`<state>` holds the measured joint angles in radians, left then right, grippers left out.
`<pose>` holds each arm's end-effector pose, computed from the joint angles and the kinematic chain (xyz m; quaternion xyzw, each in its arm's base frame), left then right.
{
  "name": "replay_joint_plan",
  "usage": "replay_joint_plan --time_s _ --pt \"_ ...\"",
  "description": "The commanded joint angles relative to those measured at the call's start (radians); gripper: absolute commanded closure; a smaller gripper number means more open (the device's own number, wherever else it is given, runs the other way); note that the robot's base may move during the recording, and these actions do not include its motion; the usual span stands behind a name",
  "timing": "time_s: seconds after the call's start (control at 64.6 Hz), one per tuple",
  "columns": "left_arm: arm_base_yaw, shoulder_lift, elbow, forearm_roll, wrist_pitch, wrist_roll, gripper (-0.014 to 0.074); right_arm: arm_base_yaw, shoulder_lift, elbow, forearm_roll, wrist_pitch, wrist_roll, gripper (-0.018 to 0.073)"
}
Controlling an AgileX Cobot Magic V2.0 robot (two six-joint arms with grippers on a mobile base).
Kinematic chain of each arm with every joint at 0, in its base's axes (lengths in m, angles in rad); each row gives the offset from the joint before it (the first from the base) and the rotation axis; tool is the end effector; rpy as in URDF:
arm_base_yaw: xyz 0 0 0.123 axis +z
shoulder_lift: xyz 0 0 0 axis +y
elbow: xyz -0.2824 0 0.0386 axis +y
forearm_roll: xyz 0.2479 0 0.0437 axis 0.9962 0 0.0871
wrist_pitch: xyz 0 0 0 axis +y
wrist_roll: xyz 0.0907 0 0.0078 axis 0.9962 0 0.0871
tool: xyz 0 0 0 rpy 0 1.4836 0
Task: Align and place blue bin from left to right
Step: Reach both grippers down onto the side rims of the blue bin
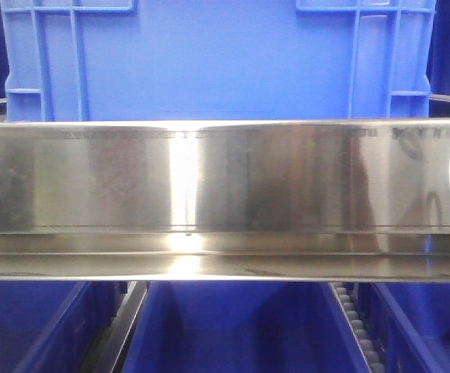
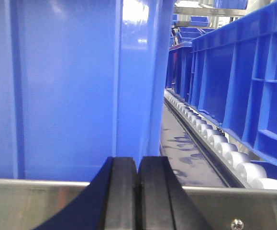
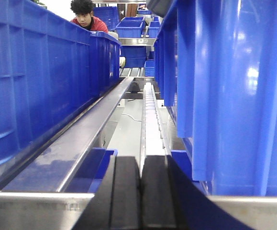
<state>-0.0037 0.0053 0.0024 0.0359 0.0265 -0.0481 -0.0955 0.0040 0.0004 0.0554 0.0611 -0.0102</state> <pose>0.0570 -0.0001 0.2096 -0.0033 0.6881 -0.0054 0.7256 0.0566 -0.0051 0.2072 0.0479 0.6977 -0.0168 0.7146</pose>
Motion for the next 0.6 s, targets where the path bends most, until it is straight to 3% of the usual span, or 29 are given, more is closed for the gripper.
replay_joint_plan --time_s 0.0,0.588 --pt "-0.002 -0.005 -0.002 0.017 -0.014 0.004 0.0706 0.002 -0.004 0.000 -0.008 -0.024 -0.001 0.0722" --pt "-0.002 -0.005 -0.002 0.035 -0.060 0.004 0.0706 0.003 -0.004 0.000 -0.008 -0.032 -0.001 0.0722"
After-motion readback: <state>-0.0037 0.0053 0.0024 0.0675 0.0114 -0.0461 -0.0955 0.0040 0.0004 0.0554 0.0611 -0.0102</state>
